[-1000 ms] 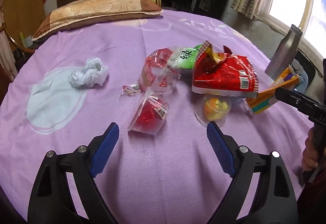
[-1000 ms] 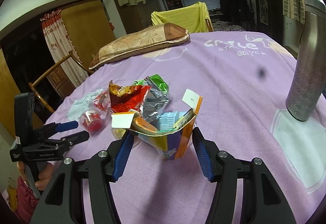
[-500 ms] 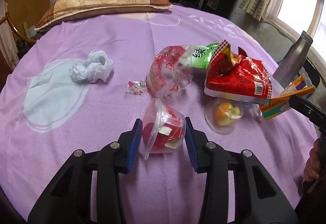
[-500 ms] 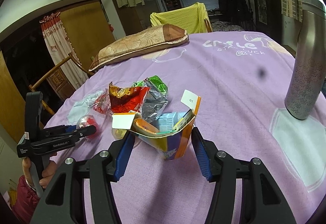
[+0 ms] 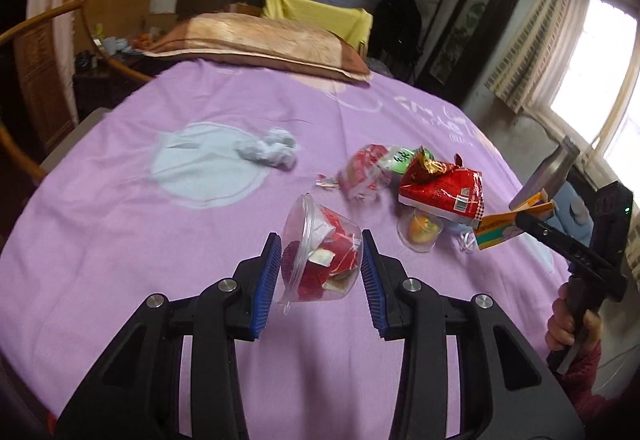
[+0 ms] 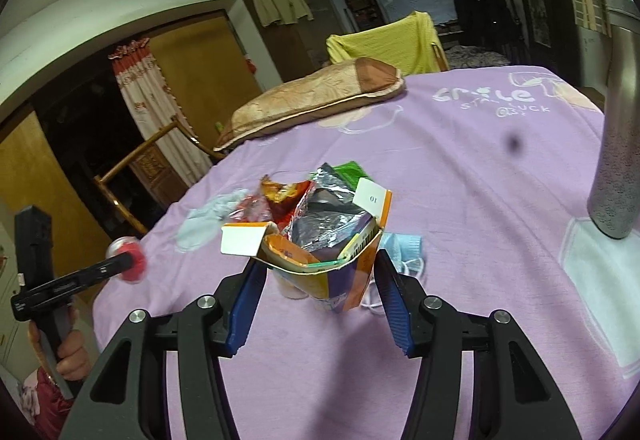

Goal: Collect trash
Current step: 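Carry the cup and striped box to the red wastebasket and release both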

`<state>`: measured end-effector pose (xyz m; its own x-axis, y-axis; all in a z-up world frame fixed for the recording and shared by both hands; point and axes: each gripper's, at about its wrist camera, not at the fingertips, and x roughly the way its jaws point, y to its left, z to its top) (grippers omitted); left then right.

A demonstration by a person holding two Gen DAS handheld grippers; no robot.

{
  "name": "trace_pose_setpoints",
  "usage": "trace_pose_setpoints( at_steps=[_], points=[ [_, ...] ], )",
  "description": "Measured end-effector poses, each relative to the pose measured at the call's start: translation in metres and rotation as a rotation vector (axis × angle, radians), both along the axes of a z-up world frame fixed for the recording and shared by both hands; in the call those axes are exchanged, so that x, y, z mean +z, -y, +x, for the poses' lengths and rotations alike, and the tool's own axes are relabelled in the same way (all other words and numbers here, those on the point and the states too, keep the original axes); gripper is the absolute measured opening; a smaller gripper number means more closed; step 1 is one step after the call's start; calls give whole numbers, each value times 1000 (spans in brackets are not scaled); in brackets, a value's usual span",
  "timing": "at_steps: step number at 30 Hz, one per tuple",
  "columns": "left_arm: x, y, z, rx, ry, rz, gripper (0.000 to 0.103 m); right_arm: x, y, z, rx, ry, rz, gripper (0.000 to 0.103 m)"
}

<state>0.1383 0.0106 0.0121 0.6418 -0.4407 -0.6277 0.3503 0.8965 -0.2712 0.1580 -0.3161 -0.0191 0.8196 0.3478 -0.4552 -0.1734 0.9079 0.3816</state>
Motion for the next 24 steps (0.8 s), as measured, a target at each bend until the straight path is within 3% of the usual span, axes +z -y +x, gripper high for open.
trace_pose_setpoints(
  at_steps=[7,12,24],
  points=[
    [8,-56,-56,132,8,-6,40,16,0,-23,65,70,126,55],
    [-2,-100,-88,241,-25,-32,40,33,-22,-39,114,117,103,55],
    [-63,-227,-155,572,-160,-42,40,42,-135,-37,338,62,39,55]
  ],
)
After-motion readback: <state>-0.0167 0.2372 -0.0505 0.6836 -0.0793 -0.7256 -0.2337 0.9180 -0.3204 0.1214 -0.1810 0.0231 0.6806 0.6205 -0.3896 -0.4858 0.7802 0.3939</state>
